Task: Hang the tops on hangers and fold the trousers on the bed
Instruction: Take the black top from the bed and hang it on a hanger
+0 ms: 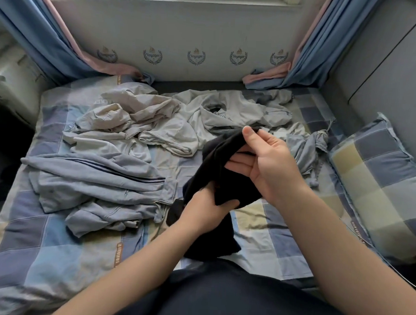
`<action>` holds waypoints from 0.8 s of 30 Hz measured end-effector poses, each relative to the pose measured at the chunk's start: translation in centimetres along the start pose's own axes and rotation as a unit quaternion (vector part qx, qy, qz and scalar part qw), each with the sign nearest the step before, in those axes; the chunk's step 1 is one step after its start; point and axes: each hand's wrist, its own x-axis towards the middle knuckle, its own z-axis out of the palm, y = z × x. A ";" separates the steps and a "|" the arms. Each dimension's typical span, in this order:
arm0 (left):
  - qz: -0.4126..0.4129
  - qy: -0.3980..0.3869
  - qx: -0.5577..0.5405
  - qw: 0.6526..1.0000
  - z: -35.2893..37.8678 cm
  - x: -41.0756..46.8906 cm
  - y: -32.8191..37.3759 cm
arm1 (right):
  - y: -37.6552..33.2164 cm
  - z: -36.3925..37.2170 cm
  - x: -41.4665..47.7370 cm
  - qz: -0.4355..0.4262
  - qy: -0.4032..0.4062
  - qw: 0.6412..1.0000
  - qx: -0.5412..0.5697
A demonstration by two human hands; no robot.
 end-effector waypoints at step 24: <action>-0.073 0.129 -0.490 0.859 -5.2 -1.5 3.5 | 12.7 -5.2 -2.5 0.140 -0.127 0.910 -0.368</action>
